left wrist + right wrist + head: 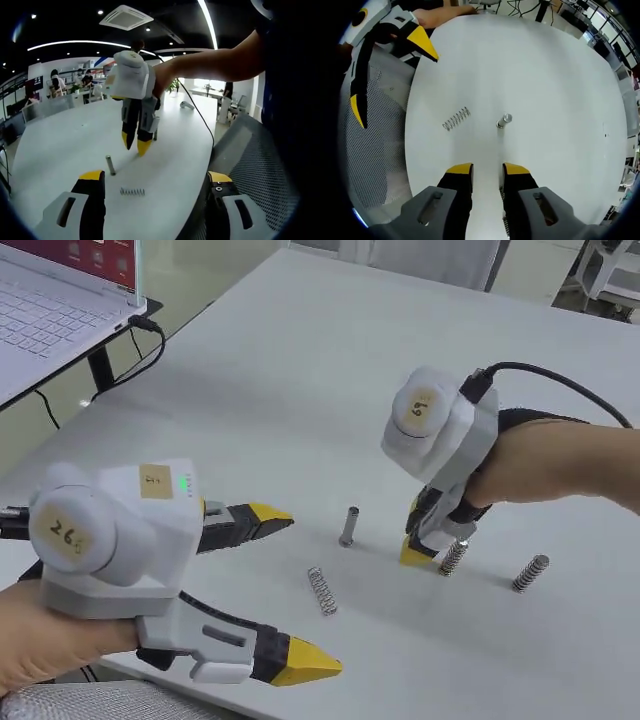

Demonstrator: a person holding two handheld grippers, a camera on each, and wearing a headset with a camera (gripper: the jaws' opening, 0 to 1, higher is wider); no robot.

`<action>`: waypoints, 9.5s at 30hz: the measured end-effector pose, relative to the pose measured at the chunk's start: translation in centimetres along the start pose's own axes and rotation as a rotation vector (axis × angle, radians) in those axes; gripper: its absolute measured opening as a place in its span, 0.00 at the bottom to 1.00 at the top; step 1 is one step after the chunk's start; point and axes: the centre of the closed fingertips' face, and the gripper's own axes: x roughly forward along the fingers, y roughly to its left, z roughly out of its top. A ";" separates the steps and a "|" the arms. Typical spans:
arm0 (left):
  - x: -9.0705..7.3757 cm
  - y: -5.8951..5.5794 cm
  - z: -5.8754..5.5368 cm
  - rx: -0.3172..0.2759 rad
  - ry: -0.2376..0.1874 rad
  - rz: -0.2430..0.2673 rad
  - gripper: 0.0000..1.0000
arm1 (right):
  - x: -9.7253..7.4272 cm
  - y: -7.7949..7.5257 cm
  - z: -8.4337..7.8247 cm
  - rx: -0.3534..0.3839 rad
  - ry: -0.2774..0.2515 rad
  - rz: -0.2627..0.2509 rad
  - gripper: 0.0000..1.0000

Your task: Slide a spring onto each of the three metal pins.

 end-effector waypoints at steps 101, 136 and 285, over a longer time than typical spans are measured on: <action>0.1 -2.2 0.8 0.115 0.010 -0.172 0.06 | -4.9 11.9 4.5 -0.426 -0.204 0.070 0.09; 0.1 -2.4 1.5 0.107 -0.017 -0.187 0.02 | -6.0 11.0 4.7 -0.267 -0.289 0.073 0.08; -0.3 1.4 -1.5 0.020 0.022 0.040 0.73 | 4.0 -1.3 4.2 -0.235 0.145 0.013 0.09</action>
